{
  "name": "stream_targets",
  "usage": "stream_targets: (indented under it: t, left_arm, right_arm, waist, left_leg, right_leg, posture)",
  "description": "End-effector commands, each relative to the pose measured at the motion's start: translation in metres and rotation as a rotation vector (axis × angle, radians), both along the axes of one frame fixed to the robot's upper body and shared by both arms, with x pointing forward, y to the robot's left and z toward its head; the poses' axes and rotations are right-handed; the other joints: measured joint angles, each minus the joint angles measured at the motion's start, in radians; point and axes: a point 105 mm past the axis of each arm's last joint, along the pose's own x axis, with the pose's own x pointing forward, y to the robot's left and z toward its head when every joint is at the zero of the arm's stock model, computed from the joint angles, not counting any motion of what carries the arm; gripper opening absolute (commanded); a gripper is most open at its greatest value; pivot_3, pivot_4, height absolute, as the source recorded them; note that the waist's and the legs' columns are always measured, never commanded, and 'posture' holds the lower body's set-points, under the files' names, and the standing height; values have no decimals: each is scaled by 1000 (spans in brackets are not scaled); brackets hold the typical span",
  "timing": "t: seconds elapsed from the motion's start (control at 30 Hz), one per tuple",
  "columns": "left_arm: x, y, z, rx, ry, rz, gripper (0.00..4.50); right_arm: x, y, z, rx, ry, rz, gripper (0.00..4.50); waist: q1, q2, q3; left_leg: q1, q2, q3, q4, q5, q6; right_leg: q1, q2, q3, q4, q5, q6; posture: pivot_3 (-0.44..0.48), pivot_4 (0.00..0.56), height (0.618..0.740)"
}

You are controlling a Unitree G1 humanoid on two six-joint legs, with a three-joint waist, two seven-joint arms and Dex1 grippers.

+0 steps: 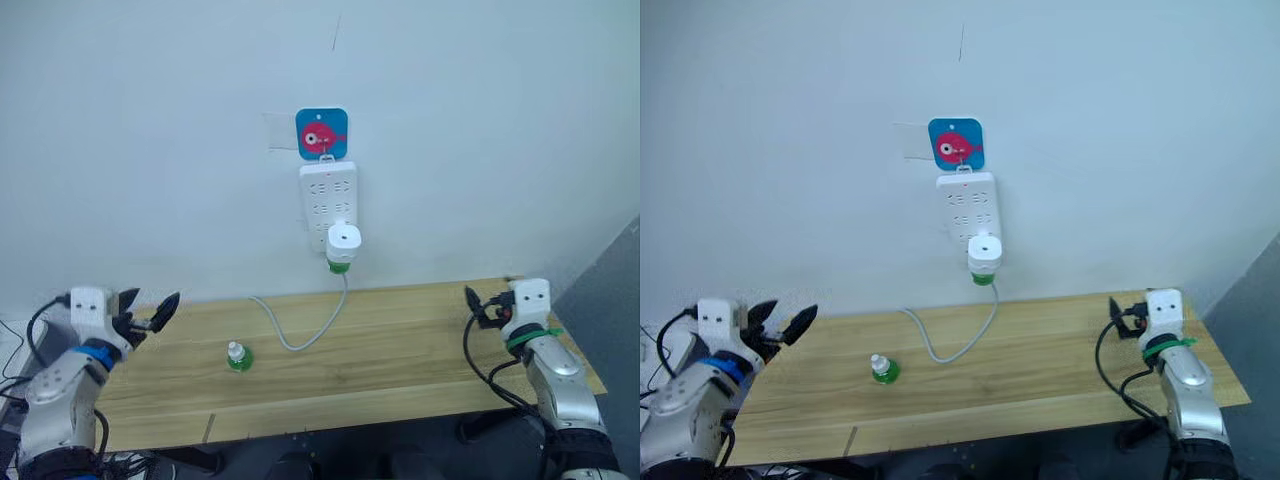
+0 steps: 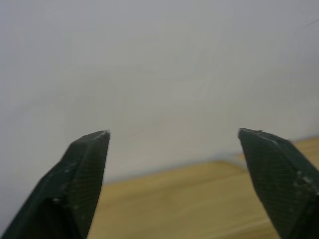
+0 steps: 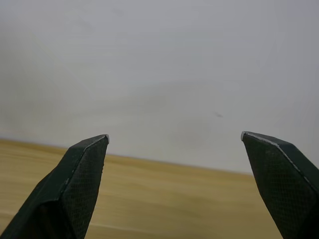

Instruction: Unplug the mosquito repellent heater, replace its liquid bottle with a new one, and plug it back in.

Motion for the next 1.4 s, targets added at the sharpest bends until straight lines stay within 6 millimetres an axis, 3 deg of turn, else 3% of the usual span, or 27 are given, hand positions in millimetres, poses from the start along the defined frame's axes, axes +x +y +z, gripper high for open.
stream_targets:
  t: [0.03, 0.2, 0.3, 0.53, 0.73, 0.87, 1.03, 1.2, 1.4]
  left_arm:
    - [10, -39, 34, 19, -39, -210, 2972]
    - [25, -88, 62, 57, -73, -443, 2972]
    - [37, -108, 74, 62, -95, -523, 2972]
    - [70, -141, 89, 76, -125, -645, 2972]
    - [90, -163, 91, 85, -143, -718, 2972]
    - [101, -168, 92, 92, -156, -721, 2972]
    - [111, -181, 87, 99, -162, -729, 2972]
    - [113, -197, 87, 70, -166, -771, 2972]
    - [113, -204, 87, 54, -162, -813, 2972]
  right_arm:
    - [-7, 35, 42, 49, -87, 178, 4500]
    - [-22, 91, 80, 119, -117, 427, 4500]
    - [-30, 117, 97, 146, -131, 531, 4500]
    - [-35, 150, 123, 196, -168, 596, 4500]
    - [-38, 157, 120, 220, -160, 568, 4500]
    - [-38, 157, 119, 217, -156, 543, 4500]
    - [-34, 144, 117, 178, -159, 453, 4500]
    - [-33, 141, 117, 172, -151, 419, 4500]
    - [-34, 145, 116, 194, -135, 421, 4500]
  waist:
    - [0, 1, 7]
    - [-1, -1, 26]
    - [-3, -4, 34]
    - [-7, -7, 59]
    - [-17, -12, 76]
    - [-30, -13, 83]
    - [-27, -13, 86]
    - [-33, -16, 96]
    - [-51, -17, 109]
  left_leg:
    - [0, 0, 0, 0, 0, 0]
    - [0, 1, 0, 1, 0, 0]
    - [-1, 1, 0, 1, 0, 0]
    - [-3, 1, 0, 1, -1, -1]
    - [-5, 1, 0, 1, -2, -3]
    - [-8, 1, 0, 1, -2, -3]
    - [-20, 0, -4, 5, -1, -4]
    - [-20, -1, -4, 6, 4, -4]
    - [-21, -1, -4, 5, 4, -4]
  right_leg:
    - [0, 0, 0, 0, 0, 0]
    - [0, 0, -1, 0, 0, 0]
    - [-1, 1, -2, 0, 0, 1]
    - [-3, 1, -2, -1, 0, 0]
    - [-5, 0, -2, -1, 3, -4]
    - [-9, 0, -2, 0, 3, -4]
    - [-19, 0, -4, 2, 4, -4]
    - [-17, 0, -4, 0, 6, 4]
    - [-19, 0, -4, 1, 9, 2]
  posture:
    - [-43, 92, 740]
    - [-68, 108, 740]
    - [-83, 116, 740]
    - [-117, 142, 740]
    - [-142, 156, 740]
    - [-176, 174, 740]
    - [-203, 182, 740]
    - [-216, 192, 740]
    - [-211, 201, 740]
